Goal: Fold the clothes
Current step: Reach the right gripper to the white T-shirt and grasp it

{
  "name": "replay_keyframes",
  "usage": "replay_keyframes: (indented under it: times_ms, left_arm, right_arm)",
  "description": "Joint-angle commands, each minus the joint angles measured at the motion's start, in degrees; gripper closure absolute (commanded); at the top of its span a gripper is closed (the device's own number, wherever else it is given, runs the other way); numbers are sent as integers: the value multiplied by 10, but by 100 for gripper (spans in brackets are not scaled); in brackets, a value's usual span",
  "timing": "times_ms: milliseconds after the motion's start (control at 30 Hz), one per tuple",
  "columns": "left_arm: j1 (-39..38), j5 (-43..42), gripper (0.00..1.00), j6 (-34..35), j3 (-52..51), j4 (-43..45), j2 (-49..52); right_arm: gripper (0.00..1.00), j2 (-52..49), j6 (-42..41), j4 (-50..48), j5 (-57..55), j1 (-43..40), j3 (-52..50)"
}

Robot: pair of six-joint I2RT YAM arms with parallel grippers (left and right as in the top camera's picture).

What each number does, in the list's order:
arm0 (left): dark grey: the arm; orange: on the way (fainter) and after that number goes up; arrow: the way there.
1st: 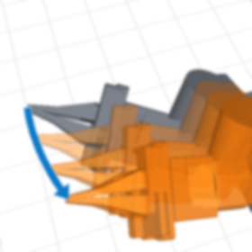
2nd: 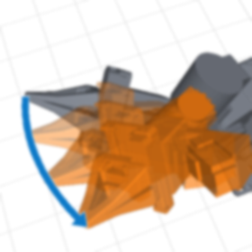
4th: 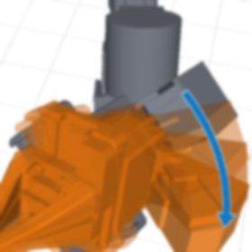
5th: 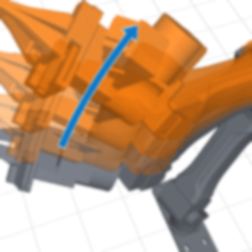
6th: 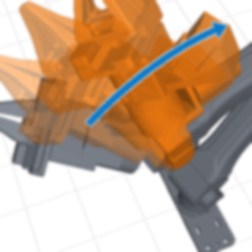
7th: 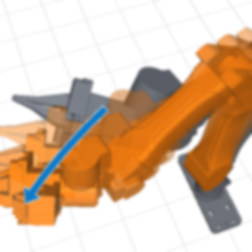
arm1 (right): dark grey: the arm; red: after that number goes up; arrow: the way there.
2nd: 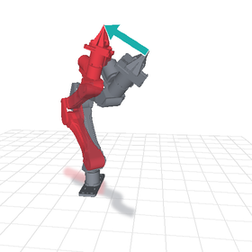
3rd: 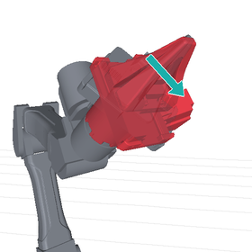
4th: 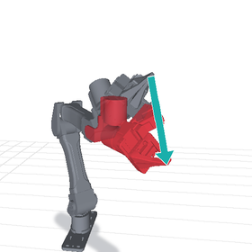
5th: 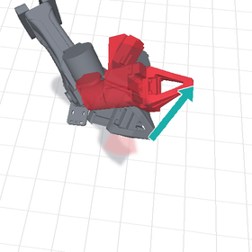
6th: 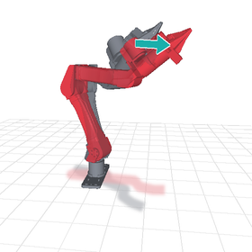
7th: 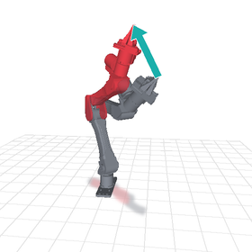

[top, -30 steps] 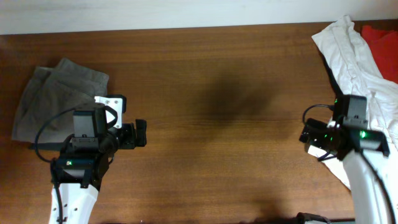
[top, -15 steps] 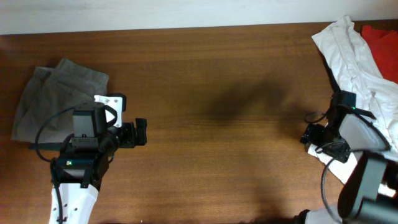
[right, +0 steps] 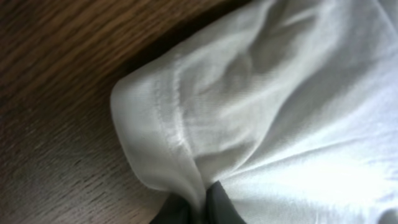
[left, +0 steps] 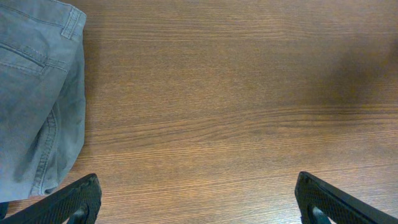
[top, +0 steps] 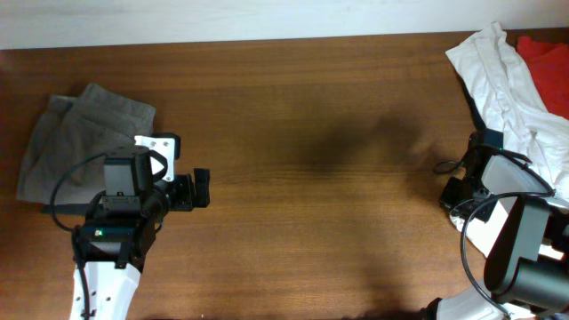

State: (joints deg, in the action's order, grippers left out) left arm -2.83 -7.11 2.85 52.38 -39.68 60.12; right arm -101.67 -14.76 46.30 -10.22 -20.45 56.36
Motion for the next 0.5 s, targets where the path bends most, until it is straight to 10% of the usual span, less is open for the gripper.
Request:
replay_keyframes:
  times_ms: [0,467]
  left_arm:
    - [-2,-8,1,0,13,2,0]
    - [-2,-6,1,0,13,37,0]
  right_arm:
    - [96,-13,-4,8,-10,-3,-9]
    - [96,184,66,174,123,39,154]
